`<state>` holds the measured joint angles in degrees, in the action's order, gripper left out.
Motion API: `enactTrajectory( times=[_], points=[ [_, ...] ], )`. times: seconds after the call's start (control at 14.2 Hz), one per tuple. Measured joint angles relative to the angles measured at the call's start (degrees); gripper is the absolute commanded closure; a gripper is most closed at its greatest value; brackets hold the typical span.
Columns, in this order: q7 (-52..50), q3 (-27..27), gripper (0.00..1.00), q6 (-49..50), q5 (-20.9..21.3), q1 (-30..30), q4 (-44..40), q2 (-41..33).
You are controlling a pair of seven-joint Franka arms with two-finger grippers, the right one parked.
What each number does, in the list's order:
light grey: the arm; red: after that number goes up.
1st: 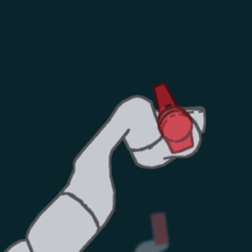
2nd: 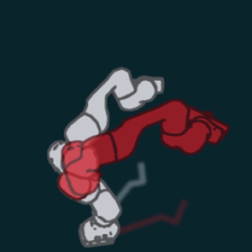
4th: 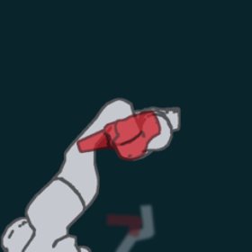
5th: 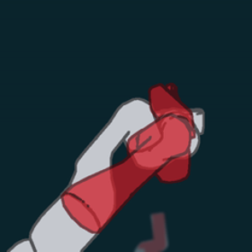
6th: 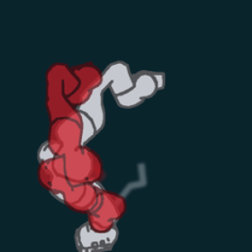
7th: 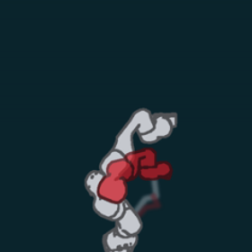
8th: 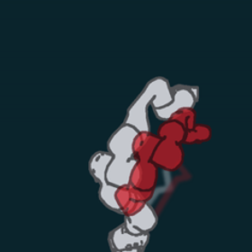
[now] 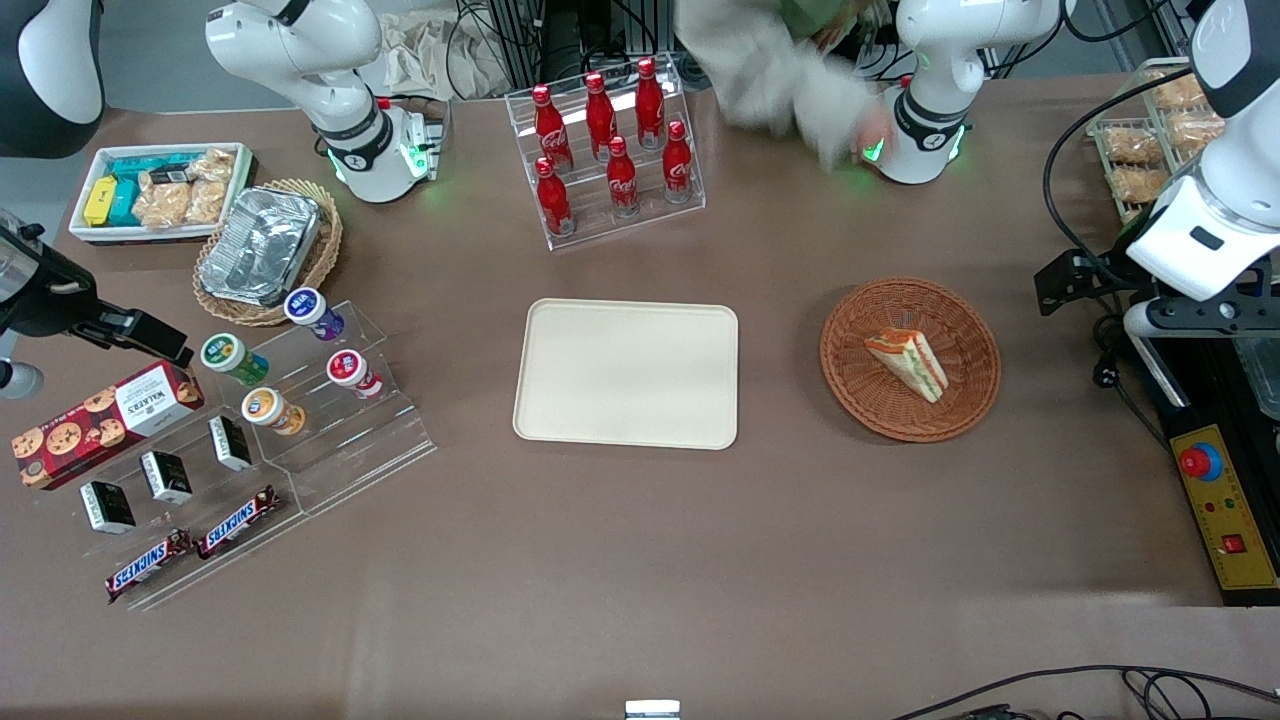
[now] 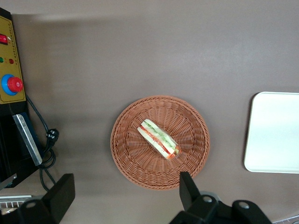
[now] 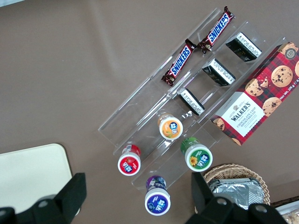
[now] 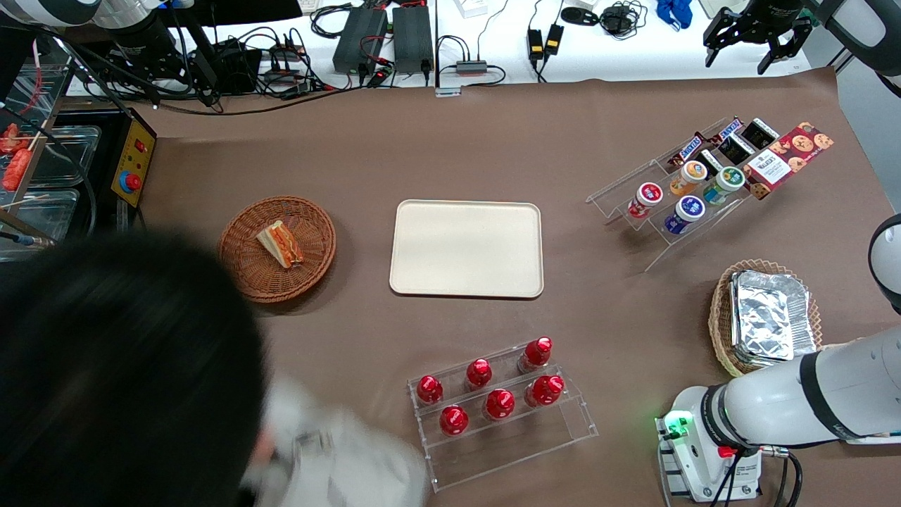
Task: Place sandwich from basket to tray
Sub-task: 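Move the left gripper over the wrapped sandwich in the wicker basket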
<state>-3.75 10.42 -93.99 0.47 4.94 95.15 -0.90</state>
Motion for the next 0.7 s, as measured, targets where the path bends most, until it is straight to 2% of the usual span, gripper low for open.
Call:
enactTrajectory(
  times=[0.35, 0.7],
  points=[
    [0.0, 0.0, 0.0, 0.5, 0.1, 0.0, 0.5, 0.0],
    [0.0, 0.0, 0.0, -0.6, 0.1, 0.0, 6.3, -0.9]
  ],
)
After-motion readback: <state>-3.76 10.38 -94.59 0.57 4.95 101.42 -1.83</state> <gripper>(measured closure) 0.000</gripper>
